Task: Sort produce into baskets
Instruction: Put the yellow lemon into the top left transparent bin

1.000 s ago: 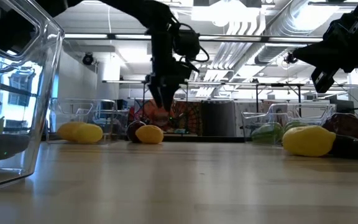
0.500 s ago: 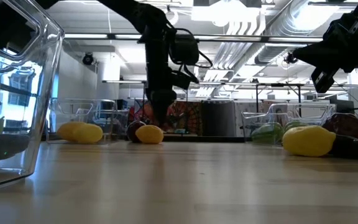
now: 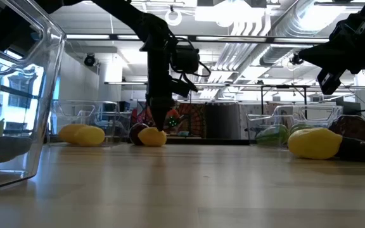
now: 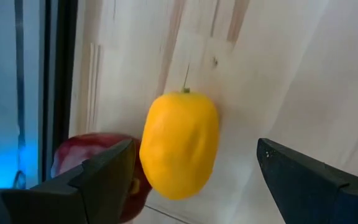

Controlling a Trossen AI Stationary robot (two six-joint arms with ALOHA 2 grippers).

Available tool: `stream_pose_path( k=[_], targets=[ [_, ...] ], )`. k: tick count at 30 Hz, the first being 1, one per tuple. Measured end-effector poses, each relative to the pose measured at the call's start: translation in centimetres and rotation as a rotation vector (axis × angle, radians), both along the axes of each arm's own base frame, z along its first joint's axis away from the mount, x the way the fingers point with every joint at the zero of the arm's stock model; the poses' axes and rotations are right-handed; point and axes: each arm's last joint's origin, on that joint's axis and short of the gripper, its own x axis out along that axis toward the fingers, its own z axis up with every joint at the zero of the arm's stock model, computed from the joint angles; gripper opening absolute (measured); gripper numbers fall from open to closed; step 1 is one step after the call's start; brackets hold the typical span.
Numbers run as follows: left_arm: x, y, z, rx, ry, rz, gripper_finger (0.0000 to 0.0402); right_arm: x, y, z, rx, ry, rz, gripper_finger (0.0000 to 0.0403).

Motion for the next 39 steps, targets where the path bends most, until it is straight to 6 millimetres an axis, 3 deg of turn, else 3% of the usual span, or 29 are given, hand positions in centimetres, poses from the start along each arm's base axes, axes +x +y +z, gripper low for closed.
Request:
stream_pose_path(
  k=[14,30,34,39],
  targets=[
    [0.0,0.1,-2.4,0.014,0.133,-0.039,0.0323,0.0,0.0,0.0,0.000,0.000,0.000,0.0000],
    [0.0,0.2,-2.8,-0.037,0.134,-0.065,0.0318,0.0,0.0,0.0,0.000,0.000,0.000,0.0000],
    [0.0,0.2,-2.8,-0.036,0.131,-0.063,0.0281,0.0,0.0,0.0,0.000,0.000,0.000,0.0000],
    [0.3,0.0,-2.0,-0.064,0.118,-0.045,0.0191,0.0,0.0,0.0,0.000,0.000,0.000,0.0000]
  ],
)
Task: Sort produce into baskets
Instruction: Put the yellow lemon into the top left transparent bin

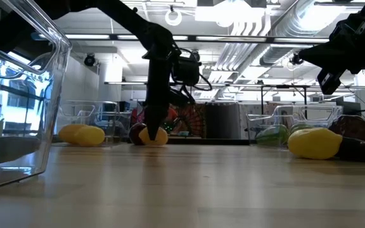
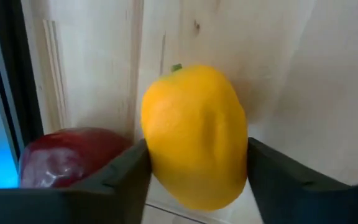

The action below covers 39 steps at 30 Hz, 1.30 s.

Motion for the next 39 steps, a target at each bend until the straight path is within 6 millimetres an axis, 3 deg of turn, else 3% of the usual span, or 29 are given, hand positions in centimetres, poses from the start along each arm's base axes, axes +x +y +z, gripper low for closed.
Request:
stream_pose_path(
  k=[4,7,11,14,20,26,32,39],
  targets=[
    [0.2,0.0,3.3,0.005,-0.087,0.039,0.0155,0.0,0.0,0.0,0.000,0.000,0.000,0.0000],
    [-0.2,-0.2,7.7,0.033,-0.214,0.082,0.0155,0.0,0.0,0.0,0.000,0.000,0.001,0.0000],
    [-3.0,-1.1,13.8,0.090,-0.395,0.156,0.0176,0.0,0.0,0.0,0.000,0.000,0.000,0.0000],
    [-6.5,-1.5,16.3,0.119,-0.500,0.258,0.0188,0.0,0.0,0.0,0.000,0.000,0.000,0.0000],
    [-14.2,-3.3,16.2,0.146,-0.613,0.435,0.0189,0.0,0.0,0.0,0.000,0.000,0.000,0.0000],
    [-19.2,-5.6,14.3,0.188,-0.688,0.557,0.0194,0.0,0.0,0.0,0.000,0.000,0.000,0.0000],
    [-21.7,-7.0,12.2,0.157,-0.691,0.618,0.0197,0.0,0.0,0.0,0.000,0.000,0.000,0.0000],
    [-21.7,-7.2,11.5,0.111,-0.651,0.533,0.0209,0.0,0.0,0.0,0.000,0.000,0.000,0.0000]
  ],
)
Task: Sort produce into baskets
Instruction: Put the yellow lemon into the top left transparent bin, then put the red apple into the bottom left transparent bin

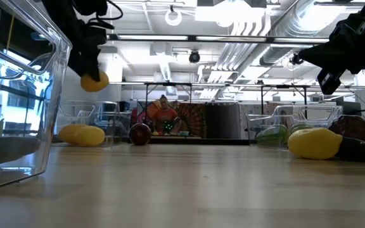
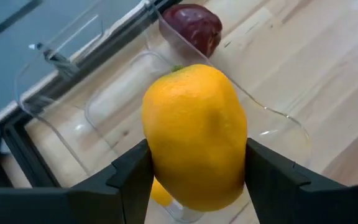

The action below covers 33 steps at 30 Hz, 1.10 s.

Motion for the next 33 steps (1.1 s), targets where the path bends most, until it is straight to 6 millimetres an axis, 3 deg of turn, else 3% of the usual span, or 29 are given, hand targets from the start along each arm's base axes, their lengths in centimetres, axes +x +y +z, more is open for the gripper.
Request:
stream_pose_path(
  k=[10,17,21,24,27,33],
  targets=[
    [-0.4,1.8,-0.3,0.029,0.065,-0.036,0.0329,0.0,0.0,0.0,0.000,0.000,0.000,0.0000],
    [-0.2,1.5,1.7,0.011,-0.008,-0.085,0.0352,0.0,0.0,0.0,0.000,0.000,0.000,0.0000],
    [-0.2,-0.6,3.1,-0.084,-0.074,-0.145,0.0351,0.0,0.0,0.0,0.000,0.000,0.000,0.0000],
    [-0.4,-3.3,3.3,-0.125,0.034,-0.168,0.0351,0.0,0.0,0.0,0.000,0.000,0.000,0.0000],
    [-0.6,-6.2,2.7,-0.215,0.156,-0.125,0.0351,0.0,0.0,0.0,0.000,0.000,0.000,0.0000],
    [-0.4,-12.5,0.8,-0.450,0.233,0.029,0.0351,0.0,0.0,0.0,0.000,0.000,0.000,0.0000]
  ],
)
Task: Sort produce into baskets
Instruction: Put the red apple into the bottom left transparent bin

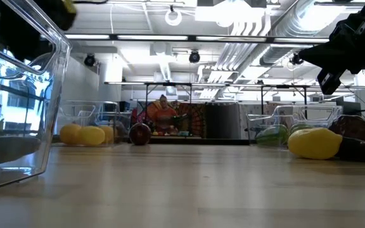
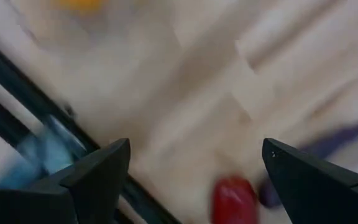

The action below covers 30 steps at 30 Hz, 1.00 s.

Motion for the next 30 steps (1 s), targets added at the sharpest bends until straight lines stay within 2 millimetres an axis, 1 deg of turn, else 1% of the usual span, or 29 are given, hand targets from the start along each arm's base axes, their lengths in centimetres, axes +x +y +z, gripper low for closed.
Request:
stream_pose_path(
  k=[4,6,10,13,18,20,22,25,27,30],
  targets=[
    [0.2,-3.8,-1.2,-0.077,0.077,0.060,0.0351,0.0,0.0,0.0,0.000,-0.001,0.000,0.0000],
    [0.3,-5.3,-1.7,-0.106,0.095,0.056,0.0351,0.0,0.0,0.0,0.000,0.000,0.000,0.0000],
    [0.3,-8.0,-2.6,-0.110,0.115,-0.021,0.0351,0.0,0.0,0.0,0.000,0.000,0.000,0.0000],
    [0.2,-9.2,-3.0,-0.104,0.117,-0.137,0.0351,0.0,0.0,0.0,0.000,0.000,0.000,0.0000],
    [0.3,-9.4,-3.9,-0.072,0.165,-0.177,0.0351,0.0,0.0,0.0,0.000,0.000,0.000,0.0000],
    [0.0,-9.3,-4.7,-0.089,0.168,-0.188,0.0354,0.0,0.0,0.0,0.000,0.000,0.000,0.0000],
    [-0.4,-9.1,-6.1,-0.141,0.171,-0.198,0.0362,0.0,0.0,0.0,0.000,0.000,0.000,0.0000],
    [-1.2,-9.0,-8.1,-0.284,0.177,-0.188,0.0378,0.0,0.0,0.0,0.000,-0.001,0.000,0.0000],
    [-1.5,-8.8,-8.4,-0.319,0.168,-0.167,0.0389,0.0,0.0,0.0,0.000,0.000,0.000,0.0000],
    [-1.8,-8.4,-7.9,-0.292,0.125,-0.122,0.0398,0.0,0.0,0.0,0.000,0.000,0.000,0.0000]
  ],
)
